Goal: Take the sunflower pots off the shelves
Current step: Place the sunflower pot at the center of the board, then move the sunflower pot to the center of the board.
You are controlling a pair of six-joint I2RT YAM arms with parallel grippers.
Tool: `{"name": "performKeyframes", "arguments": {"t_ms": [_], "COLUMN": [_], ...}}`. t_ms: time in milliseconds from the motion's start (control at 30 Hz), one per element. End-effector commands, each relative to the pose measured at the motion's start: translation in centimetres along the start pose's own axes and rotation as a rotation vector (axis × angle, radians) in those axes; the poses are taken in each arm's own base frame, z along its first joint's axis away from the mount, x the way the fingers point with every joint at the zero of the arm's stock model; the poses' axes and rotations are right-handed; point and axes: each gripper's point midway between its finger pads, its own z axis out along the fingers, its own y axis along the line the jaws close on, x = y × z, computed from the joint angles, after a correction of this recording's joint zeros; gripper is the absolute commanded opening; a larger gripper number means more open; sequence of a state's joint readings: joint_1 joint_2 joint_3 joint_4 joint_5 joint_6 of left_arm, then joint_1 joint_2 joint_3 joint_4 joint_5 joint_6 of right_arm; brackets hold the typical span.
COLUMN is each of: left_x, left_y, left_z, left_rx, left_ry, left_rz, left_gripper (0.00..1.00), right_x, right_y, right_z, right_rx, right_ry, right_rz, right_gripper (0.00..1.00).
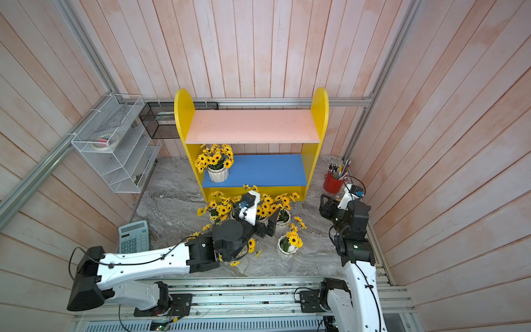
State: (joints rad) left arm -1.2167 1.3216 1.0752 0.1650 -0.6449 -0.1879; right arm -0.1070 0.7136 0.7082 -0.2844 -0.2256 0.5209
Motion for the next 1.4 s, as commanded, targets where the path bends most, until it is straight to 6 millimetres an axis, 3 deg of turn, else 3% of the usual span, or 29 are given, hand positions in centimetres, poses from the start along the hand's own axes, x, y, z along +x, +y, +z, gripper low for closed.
{"name": "performKeyframes", "arguments": {"t_ms": [0, 67, 167, 300, 433, 633, 767, 1100, 1367], "left_x": [1.5, 1.4, 1.6, 0.5, -0.6, -1.3, -1.5, -1.8, -1.5], "left_y": [3.4, 5.3, 7.6, 9.1, 10.0, 10.5, 10.4, 10.8, 10.8], "left_z": [-0.8, -1.6, -3.0, -5.1, -6.5, -7.0, -7.0, -7.4, -7.3], "left_rx": [-0.027, -0.071, -0.092, -0.06, -0.057, -0.069, -0.057, -0.072, -0.078], "left_ry": [0.132, 0.146, 0.155, 0.108, 0.067, 0.058, 0.034, 0.039, 0.053], "left_rz": [0.006, 0.012, -0.03, -0.128, -0.154, -0.135, -0.15, -0.152, -0.157], "left_gripper": [1.0, 1.0, 1.0, 1.0, 1.0, 1.0, 1.0, 1.0, 1.0], "right_x": [0.7, 1.7, 5.0, 10.0, 13.1, 16.5, 20.6, 24.0, 26.4], "right_y": [-0.7, -1.7, -3.0, -4.9, -4.6, -4.8, -3.9, -4.8, -0.4], "right_z": [-1.2, -1.2, -0.5, -0.1, -0.2, -0.8, -0.2, -0.9, -0.9], "right_rx": [0.089, 0.146, 0.158, 0.18, 0.154, 0.2, 0.198, 0.205, 0.06], "right_ry": [0.093, 0.149, 0.257, 0.389, 0.484, 0.565, 0.627, 0.704, 0.758], "right_rz": [-0.003, -0.006, 0.032, 0.119, 0.223, 0.295, 0.297, 0.323, 0.373], "right_gripper": [0.43, 0.42, 0.36, 0.22, 0.12, 0.17, 0.19, 0.17, 0.16]}}
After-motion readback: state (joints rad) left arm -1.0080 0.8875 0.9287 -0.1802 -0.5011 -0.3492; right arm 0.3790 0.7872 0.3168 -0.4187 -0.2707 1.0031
